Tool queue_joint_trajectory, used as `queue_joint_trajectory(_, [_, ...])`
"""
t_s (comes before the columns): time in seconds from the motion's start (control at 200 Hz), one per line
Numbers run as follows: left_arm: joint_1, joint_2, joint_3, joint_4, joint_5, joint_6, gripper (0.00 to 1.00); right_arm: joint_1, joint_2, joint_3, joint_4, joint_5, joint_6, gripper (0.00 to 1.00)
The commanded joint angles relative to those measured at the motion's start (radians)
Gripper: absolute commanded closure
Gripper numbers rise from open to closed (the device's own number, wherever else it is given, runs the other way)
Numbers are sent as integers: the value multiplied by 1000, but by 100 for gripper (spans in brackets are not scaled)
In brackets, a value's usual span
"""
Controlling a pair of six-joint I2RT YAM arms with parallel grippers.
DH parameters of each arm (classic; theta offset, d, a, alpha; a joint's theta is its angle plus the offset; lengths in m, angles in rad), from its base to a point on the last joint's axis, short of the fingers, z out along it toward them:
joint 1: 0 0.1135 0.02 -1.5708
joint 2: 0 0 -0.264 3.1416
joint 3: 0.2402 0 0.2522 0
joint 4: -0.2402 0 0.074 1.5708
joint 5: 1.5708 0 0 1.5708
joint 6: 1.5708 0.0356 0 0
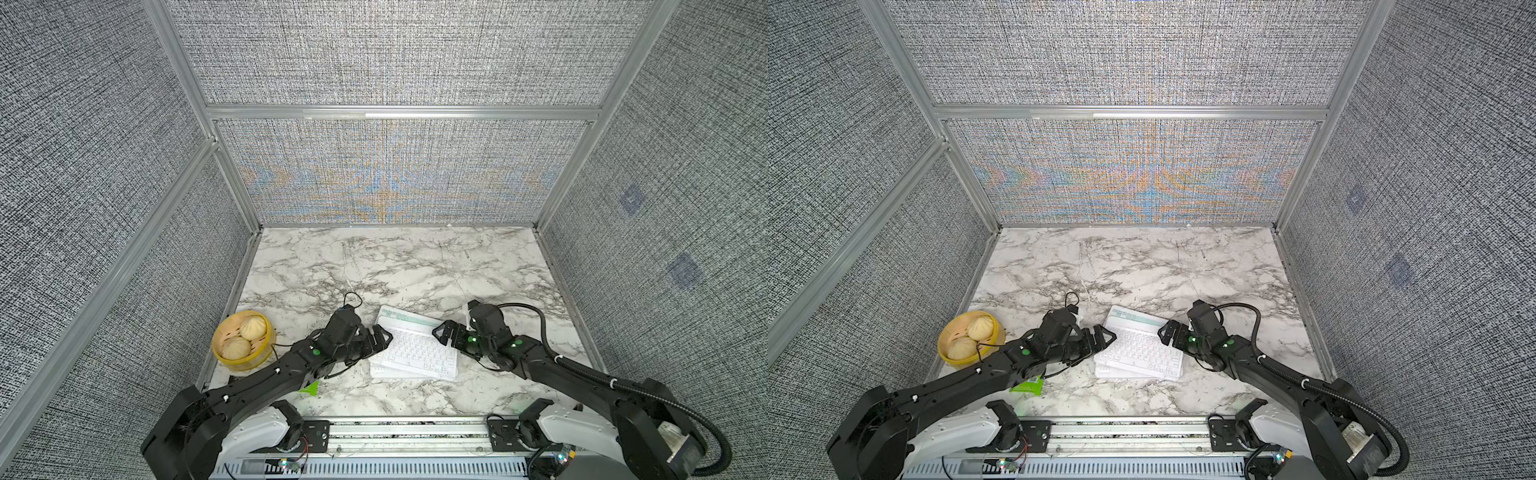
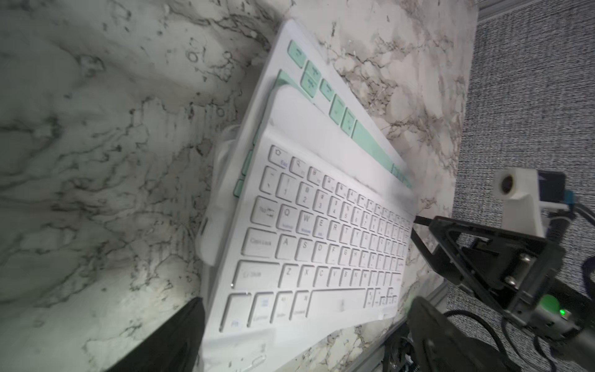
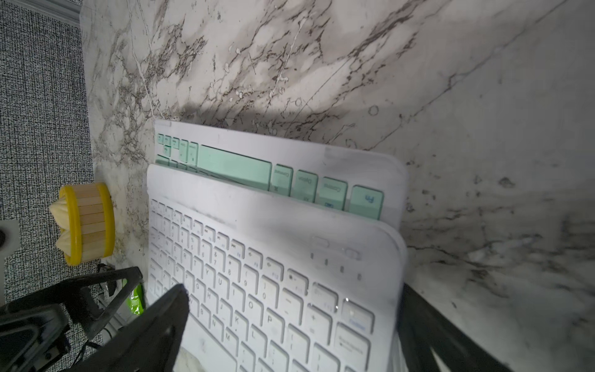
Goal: Stack the numeric keypads
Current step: Place the numeric keypad at the numeric keypad.
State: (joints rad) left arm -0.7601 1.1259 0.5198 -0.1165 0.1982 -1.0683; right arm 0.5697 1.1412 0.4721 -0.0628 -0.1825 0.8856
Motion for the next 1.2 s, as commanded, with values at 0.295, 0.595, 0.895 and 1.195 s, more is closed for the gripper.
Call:
queue_joint_trajectory(0.295, [25, 287, 285, -242, -182, 303, 1, 12, 48, 31, -31, 80, 4, 1])
queue_joint_trajectory(0.595, [71, 519, 440, -218, -20, 433, 1, 21, 88, 45, -3, 97, 10, 1])
queue_joint_trajectory(0.895, [70, 598, 490, -167, 83, 447, 2, 35, 117, 58, 21, 104, 17, 1])
queue_joint_trajectory(1.195, [42, 522, 473, -134, 115, 423, 3, 45, 169, 115, 40, 116, 0, 1])
